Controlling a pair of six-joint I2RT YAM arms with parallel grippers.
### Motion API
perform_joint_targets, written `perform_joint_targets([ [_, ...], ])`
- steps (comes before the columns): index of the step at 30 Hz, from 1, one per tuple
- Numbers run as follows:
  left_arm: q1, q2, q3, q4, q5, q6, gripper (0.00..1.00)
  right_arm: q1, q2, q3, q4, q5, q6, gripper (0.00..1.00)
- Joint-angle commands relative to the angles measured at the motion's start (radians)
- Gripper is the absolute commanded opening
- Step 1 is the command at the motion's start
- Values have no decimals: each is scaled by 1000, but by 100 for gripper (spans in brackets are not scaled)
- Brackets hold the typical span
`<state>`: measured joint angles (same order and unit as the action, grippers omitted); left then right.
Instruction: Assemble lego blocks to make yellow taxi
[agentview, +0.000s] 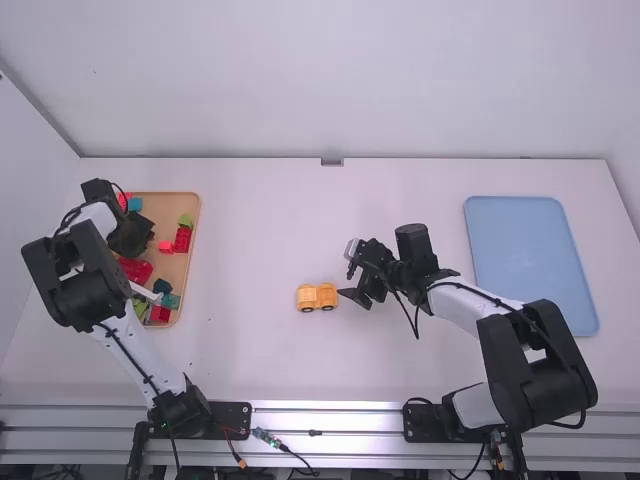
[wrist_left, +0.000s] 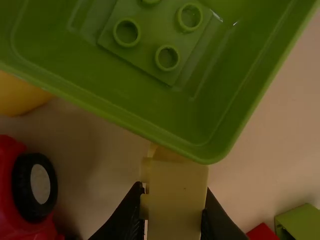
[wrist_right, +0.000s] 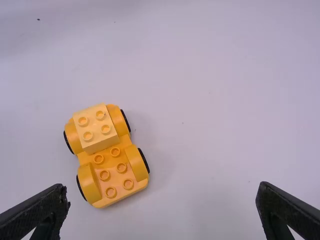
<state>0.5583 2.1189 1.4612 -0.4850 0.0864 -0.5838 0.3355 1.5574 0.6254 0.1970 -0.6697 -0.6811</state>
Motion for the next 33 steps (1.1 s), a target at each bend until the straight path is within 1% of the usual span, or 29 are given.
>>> perform_joint_targets([
  [1, -9, 18, 18, -3, 28, 0, 2, -1, -16, 15, -3, -2, 3, 99],
  [7, -8, 10, 18, 6, 99, 4, 2, -2, -16, 15, 8, -2, 3, 99],
  [11, -9, -14, 18, 13, 143, 72, 2, -2, -16, 15, 24, -3, 5, 99],
  [14, -9, -69, 18, -23, 132, 79, 2, -3, -16, 18, 71, -2, 102, 99],
  [15, -9, -69, 18, -23, 132, 79, 2, -3, -16, 18, 71, -2, 102, 99],
  [17, -8, -119, 18, -45, 142, 116, 2, -13, -16, 21, 99, -3, 154, 99],
  [19, -21, -186, 16, -84, 94, 140, 2, -25, -16, 34, 107, -3, 205, 99],
  [20, -21, -186, 16, -84, 94, 140, 2, -25, -16, 34, 107, -3, 205, 99],
  [21, -37, -213, 11, -94, 51, 135, 3, -30, -16, 38, 108, -4, 217, 99],
  [22, -52, -238, 2, -94, 29, 137, 2, -32, -16, 40, 108, -6, 225, 99],
  [25, -101, -313, -43, -63, 43, 180, 2, -40, -16, 48, 105, -5, 240, 99],
  [28, -176, -429, -139, -8, 112, 276, 2, -42, -16, 56, 109, -11, 249, 99],
  [30, -212, -482, -194, 23, 116, 316, 2, -42, -17, 66, 110, -10, 295, 99],
  [31, -245, -524, -245, 53, 116, 375, 2, -42, -17, 81, 109, -11, 340, 99],
  [32, -250, -532, -253, 58, 116, 384, 2, -42, -17, 83, 109, -11, 346, 99],
  [33, -290, -580, -307, 88, 116, 449, 2, -42, -16, 95, 109, -11, 386, 99],
])
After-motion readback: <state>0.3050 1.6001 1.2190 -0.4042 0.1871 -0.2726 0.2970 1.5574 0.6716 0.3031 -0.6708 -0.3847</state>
